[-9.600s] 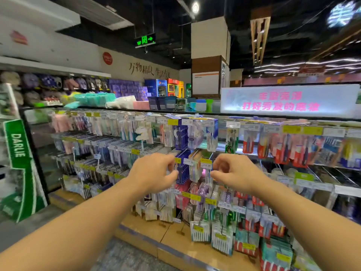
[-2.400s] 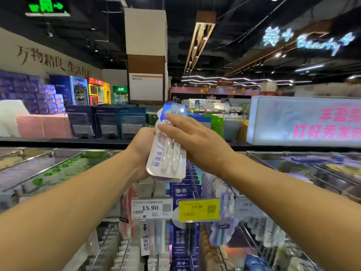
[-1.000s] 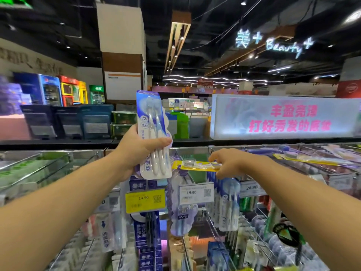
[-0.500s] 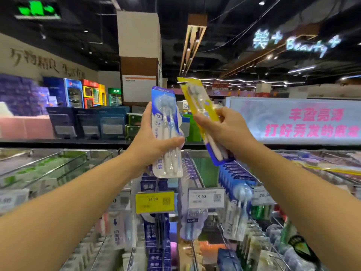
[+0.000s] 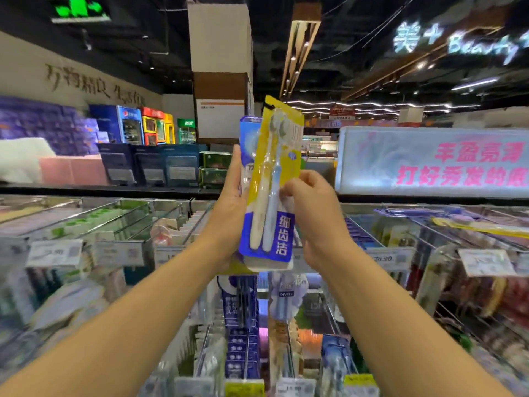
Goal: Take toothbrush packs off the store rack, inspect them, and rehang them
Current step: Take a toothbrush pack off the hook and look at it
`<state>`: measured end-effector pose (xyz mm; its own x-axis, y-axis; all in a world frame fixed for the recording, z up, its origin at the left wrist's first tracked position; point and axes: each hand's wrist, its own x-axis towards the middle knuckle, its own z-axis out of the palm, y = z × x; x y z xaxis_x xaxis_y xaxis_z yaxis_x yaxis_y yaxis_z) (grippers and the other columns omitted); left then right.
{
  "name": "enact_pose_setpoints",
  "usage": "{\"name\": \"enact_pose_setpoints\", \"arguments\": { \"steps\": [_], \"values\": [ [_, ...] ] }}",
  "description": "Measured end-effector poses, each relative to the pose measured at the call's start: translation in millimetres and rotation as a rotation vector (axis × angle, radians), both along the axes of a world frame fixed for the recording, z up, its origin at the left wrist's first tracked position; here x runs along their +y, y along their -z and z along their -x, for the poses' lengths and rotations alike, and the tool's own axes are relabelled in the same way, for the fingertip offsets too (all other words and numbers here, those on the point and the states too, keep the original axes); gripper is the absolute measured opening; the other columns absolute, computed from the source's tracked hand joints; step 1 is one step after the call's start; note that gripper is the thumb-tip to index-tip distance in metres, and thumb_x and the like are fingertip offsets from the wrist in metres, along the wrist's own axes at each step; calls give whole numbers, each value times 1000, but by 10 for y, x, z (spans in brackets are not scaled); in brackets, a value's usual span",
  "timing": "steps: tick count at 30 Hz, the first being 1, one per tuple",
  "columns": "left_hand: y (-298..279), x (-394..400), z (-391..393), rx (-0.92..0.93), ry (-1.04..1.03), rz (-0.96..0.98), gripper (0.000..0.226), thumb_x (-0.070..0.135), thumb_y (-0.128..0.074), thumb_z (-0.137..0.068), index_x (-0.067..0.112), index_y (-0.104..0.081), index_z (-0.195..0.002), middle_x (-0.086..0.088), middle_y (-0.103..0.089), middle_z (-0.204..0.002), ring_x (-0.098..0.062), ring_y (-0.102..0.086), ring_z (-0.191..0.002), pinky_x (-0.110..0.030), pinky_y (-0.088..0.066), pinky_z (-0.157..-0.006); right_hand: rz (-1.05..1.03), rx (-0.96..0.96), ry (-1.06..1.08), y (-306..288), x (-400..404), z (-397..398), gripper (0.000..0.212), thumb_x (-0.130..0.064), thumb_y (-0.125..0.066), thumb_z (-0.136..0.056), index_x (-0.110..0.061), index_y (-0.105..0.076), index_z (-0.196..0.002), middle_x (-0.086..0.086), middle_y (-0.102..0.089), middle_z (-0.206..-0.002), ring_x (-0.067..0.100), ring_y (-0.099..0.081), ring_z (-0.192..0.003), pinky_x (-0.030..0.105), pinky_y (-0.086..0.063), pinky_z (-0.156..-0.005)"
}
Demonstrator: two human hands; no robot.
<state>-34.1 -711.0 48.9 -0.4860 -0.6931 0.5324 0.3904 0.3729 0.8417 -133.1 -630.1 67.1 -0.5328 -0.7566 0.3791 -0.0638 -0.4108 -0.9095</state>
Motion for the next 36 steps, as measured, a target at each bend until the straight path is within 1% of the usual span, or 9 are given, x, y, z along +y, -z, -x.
{"name": "enact_pose_setpoints", "arguments": {
  "steps": [6, 9, 11, 13, 16, 19, 23, 29, 36],
  "values": [
    [411, 425, -278, 133, 65, -175, 41, 27, -36, -109, 43, -45, -146, 7, -77, -102, -11, -76, -79, -28, -61, -64, 5, -128, -230, 404, 276, -211, 14, 0, -56, -94, -13, -51, -93, -1, -61, -71, 13, -66, -64, 37, -57, -68],
    [685, 649, -446, 227, 179, -363, 46, 48, -30, -107, 33, -73, -116, -3, -74, -110, -22, -71, -100, -37, -58, -87, 17, -158, -292, 625, 397, -364, 18, 6, -54, -91, -12, -54, -91, 1, -62, -69, 20, -65, -66, 41, -58, -70],
    [879, 785, -585, 307, 202, -411, 50, 51, -26, -106, 31, -68, -124, -5, -69, -127, -24, -64, -117, -41, -50, -102, 10, -164, -340, 783, 482, -471, 21, 8, -52, -91, -10, -61, -98, 11, -64, -84, 29, -62, -81, 56, -58, -84],
    [1039, 909, -714, 307, 185, -395, 44, 38, -30, -108, 28, -67, -128, -8, -71, -127, -27, -66, -120, -40, -55, -99, -24, -159, -386, 933, 565, -585, 28, 8, -51, -93, -8, -64, -110, 16, -65, -96, 31, -62, -87, 60, -56, -89],
    [1215, 1035, -890, 292, 133, -364, 38, 28, -45, -99, 39, -53, -135, -5, -65, -138, -34, -59, -130, -47, -50, -106, -32, -138, -457, 1155, 655, -778, 42, 5, -49, -97, -14, -63, -132, 6, -74, -104, 24, -70, -91, 49, -61, -88],
    [1331, 1104, -1106, 271, 81, -363, 38, 19, -39, -104, 42, -54, -129, 2, -72, -127, -26, -67, -120, -45, -51, -106, -46, -157, -461, 1397, 682, -1002, 47, -8, -47, -104, -28, -52, -146, 2, -74, -123, 24, -73, -107, 45, -59, -91],
    [1525, 1149, -1447, 188, 17, -367, 45, 18, -33, -109, 40, -41, -148, 1, -59, -147, -26, -58, -134, -47, -48, -111, -54, -235, -412, 1611, 695, -1399, 42, -20, -39, -110, -26, -46, -152, 0, -66, -138, 19, -68, -120, 39, -56, -97],
    [1859, 1372, -2056, 157, -71, -329, 52, 20, -33, -109, 23, -27, -160, -7, -48, -156, -25, -55, -137, -40, -50, -108, -75, -478, -503, 1900, 853, -2054, 41, -26, -46, -107, -19, -52, -147, 8, -64, -140, 26, -65, -122, 43, -52, -102],
    [2194, 1761, -2777, 167, -32, -417, 49, 18, -31, -109, 26, -34, -157, -6, -54, -152, -26, -56, -136, -40, -51, -105, -151, -702, -536, 2123, 1362, -2667, 36, -14, -52, -104, -19, -59, -139, 7, -77, -109, 21, -76, -88, 36, -63, -70]
  ]
}}
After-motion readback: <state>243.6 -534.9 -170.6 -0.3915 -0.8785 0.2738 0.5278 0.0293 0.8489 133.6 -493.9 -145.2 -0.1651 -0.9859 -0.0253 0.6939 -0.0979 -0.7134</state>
